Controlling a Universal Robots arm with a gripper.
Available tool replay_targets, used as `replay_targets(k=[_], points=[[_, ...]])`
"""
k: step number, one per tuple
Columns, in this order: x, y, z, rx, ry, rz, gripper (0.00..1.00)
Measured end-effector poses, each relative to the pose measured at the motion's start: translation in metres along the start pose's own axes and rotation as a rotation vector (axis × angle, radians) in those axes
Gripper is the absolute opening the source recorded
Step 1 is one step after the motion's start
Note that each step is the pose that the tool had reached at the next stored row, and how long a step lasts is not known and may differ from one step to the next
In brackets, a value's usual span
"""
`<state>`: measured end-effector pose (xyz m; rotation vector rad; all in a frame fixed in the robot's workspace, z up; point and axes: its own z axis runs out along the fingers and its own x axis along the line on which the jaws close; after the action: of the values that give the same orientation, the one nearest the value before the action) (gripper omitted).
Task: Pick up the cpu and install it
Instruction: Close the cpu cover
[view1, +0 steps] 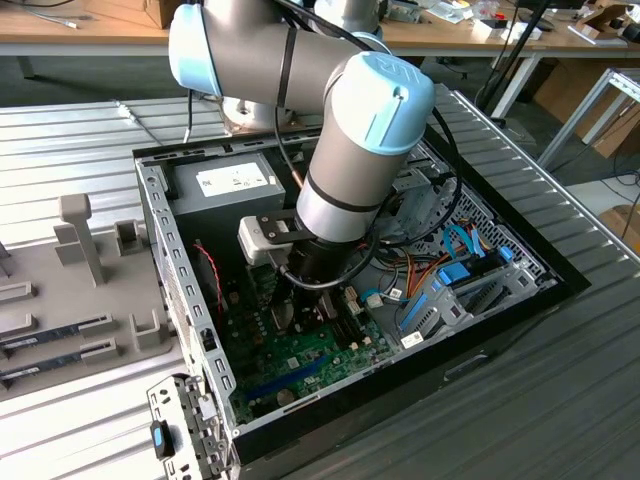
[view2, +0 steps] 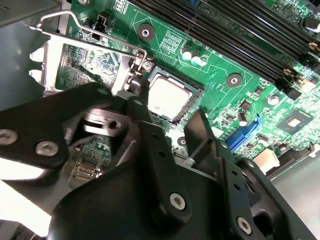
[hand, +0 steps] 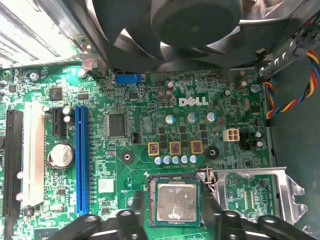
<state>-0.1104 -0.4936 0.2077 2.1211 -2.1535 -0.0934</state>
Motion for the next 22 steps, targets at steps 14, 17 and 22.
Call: replay_targets(k=[14,17,22], points=[[-0.0035,-0.0018,0.0073,-0.0006,0.0108,0.001,0.58],[-0.0035,-0.0018,0.0073,-0.0006,0.0119,0.001,0.51],[-0.0035,-0.0018,0.0073,-0.0005,0.0133,0.002,0.45]])
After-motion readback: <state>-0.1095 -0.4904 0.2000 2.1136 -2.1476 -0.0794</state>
